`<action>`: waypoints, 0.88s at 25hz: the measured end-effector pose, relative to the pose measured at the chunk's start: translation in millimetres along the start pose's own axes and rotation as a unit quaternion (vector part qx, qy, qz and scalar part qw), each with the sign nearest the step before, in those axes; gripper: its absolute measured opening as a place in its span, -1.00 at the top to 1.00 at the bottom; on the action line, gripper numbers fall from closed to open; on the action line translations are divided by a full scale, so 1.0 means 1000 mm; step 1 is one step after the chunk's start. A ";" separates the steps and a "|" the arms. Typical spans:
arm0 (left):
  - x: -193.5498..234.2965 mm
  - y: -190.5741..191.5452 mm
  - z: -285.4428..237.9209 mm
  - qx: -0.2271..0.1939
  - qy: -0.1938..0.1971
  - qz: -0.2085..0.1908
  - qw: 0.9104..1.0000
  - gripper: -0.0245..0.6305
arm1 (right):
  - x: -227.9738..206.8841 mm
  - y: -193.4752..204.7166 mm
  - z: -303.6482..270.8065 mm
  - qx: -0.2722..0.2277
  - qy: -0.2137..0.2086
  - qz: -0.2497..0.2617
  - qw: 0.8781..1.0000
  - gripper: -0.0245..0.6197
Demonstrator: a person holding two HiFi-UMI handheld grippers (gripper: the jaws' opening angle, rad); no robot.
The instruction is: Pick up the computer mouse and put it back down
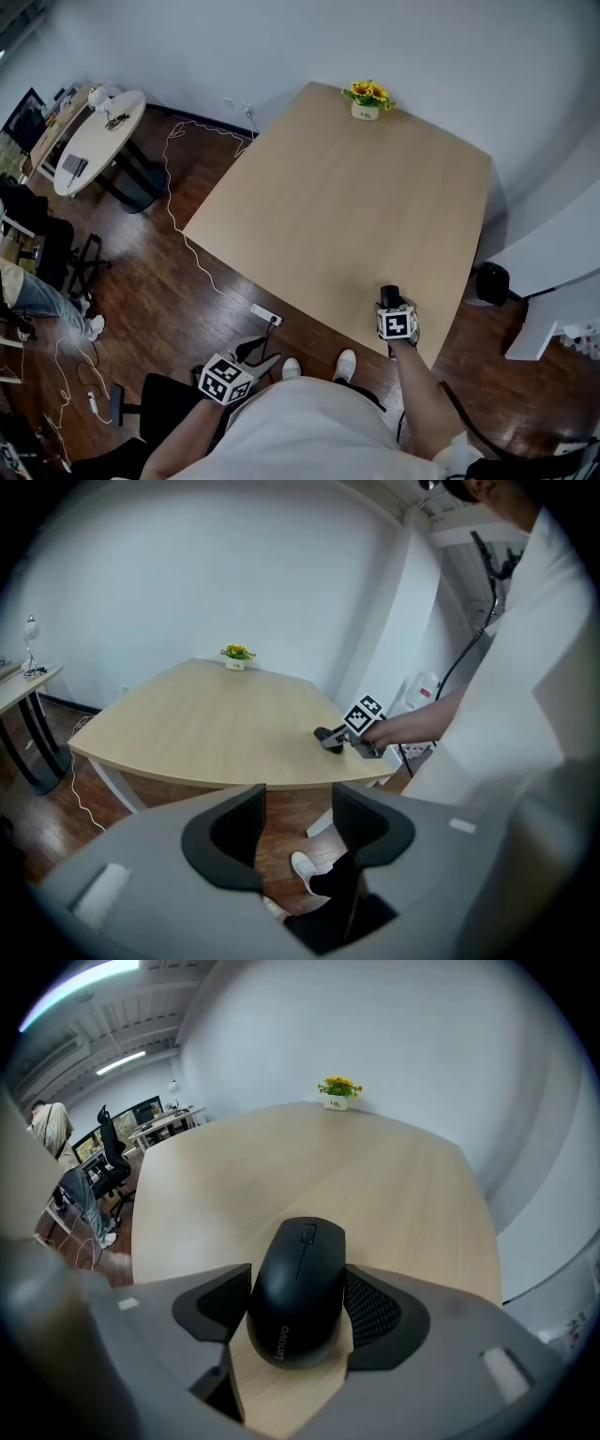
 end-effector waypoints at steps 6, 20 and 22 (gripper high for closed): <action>0.002 0.003 0.001 0.010 0.003 -0.001 1.000 0.30 | -0.001 0.009 -0.007 0.001 0.002 -0.015 1.000 -0.11; 0.006 -0.003 -0.007 -0.004 0.016 -0.003 1.000 0.30 | 0.009 -0.012 0.041 -0.062 -0.019 -0.030 0.997 -0.45; 0.006 -0.006 -0.009 -0.009 0.021 -0.006 1.000 0.30 | 0.015 -0.022 0.074 -0.093 -0.033 -0.039 0.994 -0.50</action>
Point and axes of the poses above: the fingertips, and each gripper's own axes: z backward along the fingers, x to its left, y out of its underside, the point moved 3 cm from there along z, backward along the fingers, and after that the axes turned 4 degrees about -z, right-handed, at the moved point
